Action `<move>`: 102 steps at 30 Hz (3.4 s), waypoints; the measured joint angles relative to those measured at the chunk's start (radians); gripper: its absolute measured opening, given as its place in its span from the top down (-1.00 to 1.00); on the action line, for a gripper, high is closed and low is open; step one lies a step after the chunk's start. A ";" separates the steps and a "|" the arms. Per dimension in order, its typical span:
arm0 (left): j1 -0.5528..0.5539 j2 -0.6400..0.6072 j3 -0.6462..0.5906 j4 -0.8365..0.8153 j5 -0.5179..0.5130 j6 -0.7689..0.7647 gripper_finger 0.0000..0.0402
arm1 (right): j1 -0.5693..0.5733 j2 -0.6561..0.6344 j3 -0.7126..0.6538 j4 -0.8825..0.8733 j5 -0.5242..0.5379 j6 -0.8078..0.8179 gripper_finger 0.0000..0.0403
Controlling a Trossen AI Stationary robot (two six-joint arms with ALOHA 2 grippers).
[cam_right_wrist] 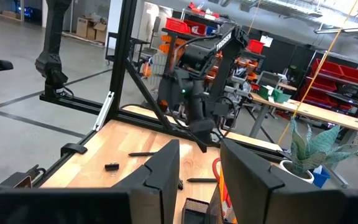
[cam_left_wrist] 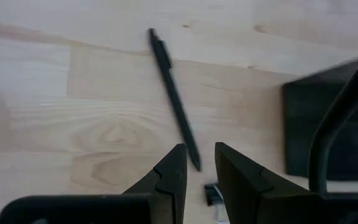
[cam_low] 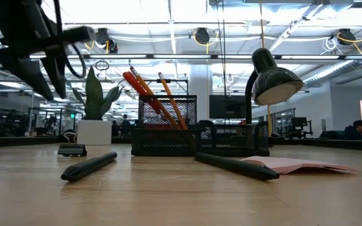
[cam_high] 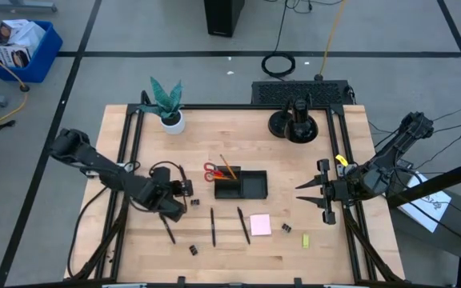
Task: Pick and place office supplies into organizer
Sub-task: Put the top left black pen into the desk organizer
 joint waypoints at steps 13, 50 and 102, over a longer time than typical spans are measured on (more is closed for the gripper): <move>0.098 0.005 0.000 0.027 0.033 0.095 0.56 | 0.000 0.000 0.000 0.000 0.000 0.000 0.45; 0.386 -0.170 -0.288 0.399 0.261 0.354 0.56 | 0.000 0.000 0.000 0.001 0.000 -0.001 0.45; 0.438 0.033 -0.284 0.521 0.338 0.381 0.56 | 0.000 0.000 0.000 0.000 -0.052 0.026 0.45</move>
